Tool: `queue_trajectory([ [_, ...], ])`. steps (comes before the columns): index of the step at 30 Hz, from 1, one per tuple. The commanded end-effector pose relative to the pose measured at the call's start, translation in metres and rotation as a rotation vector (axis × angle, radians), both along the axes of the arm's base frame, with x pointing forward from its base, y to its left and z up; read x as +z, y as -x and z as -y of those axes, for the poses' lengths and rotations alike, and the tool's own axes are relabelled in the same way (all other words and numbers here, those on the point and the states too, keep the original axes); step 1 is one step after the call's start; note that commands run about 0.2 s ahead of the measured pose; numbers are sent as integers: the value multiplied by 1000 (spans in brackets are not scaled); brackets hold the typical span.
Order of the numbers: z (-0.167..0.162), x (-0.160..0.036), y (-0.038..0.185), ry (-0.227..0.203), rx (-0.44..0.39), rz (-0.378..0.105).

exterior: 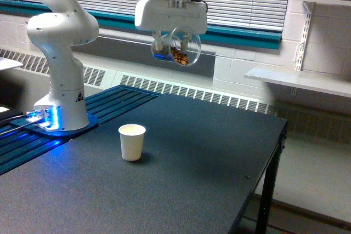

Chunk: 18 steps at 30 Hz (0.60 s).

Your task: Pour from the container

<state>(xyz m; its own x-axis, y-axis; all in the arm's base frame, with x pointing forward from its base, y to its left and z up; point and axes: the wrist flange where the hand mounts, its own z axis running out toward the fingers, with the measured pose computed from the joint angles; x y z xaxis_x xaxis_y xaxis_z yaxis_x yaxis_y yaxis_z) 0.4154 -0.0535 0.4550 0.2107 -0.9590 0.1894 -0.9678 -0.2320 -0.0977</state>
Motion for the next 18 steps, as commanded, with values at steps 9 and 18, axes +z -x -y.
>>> queue_trajectory([
  [9, -11, 0, 29, 27, -24, -19],
  [18, -15, -16, 44, 33, -16, -51],
])
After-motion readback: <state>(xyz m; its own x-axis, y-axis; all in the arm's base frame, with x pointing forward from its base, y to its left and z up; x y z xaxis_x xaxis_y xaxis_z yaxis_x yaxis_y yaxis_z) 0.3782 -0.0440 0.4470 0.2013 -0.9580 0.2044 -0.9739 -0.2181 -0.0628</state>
